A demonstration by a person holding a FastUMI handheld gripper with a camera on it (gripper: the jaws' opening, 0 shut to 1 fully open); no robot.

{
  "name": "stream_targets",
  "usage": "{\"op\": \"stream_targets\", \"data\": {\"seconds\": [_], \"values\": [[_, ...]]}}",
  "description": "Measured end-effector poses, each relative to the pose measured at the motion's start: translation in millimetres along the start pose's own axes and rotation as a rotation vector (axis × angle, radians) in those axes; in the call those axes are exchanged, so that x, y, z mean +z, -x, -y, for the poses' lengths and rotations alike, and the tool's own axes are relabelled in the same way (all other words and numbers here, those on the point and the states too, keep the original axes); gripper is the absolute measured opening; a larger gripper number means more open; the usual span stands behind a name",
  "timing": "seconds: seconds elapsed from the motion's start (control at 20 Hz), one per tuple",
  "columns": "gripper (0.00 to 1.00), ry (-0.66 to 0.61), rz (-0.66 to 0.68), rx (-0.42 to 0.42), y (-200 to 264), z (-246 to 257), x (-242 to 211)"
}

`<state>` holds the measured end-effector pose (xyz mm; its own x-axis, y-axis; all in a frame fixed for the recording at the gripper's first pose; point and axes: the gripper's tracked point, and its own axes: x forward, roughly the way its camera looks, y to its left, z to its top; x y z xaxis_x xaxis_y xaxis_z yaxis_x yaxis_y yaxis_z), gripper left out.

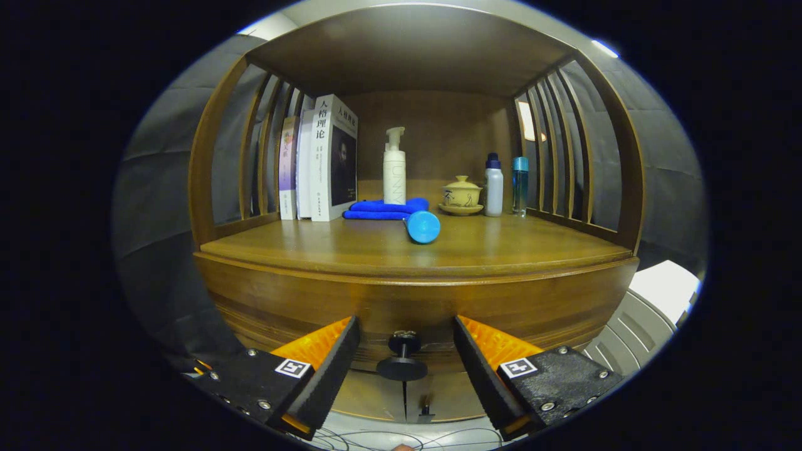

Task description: Pull open the drawer, take out the items inside it, and place them on the countertop above the cabinet.

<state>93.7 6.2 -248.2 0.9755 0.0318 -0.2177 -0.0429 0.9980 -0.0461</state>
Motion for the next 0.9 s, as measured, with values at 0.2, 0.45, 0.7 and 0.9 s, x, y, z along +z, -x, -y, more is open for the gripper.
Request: {"op": "stream_targets", "data": {"seconds": [0.2,0.45,0.7,0.9], "values": [[0.95,-0.037,0.07,0.024,28.1,20.8,49.8],[0.94,-0.051,0.193,0.06,74.3,35.4,138.2],[0.94,0.003,0.248,0.037,116.7,43.3,216.1],[0.94,0.053,0.315,0.05,139.5,30.4,253.6]]}}
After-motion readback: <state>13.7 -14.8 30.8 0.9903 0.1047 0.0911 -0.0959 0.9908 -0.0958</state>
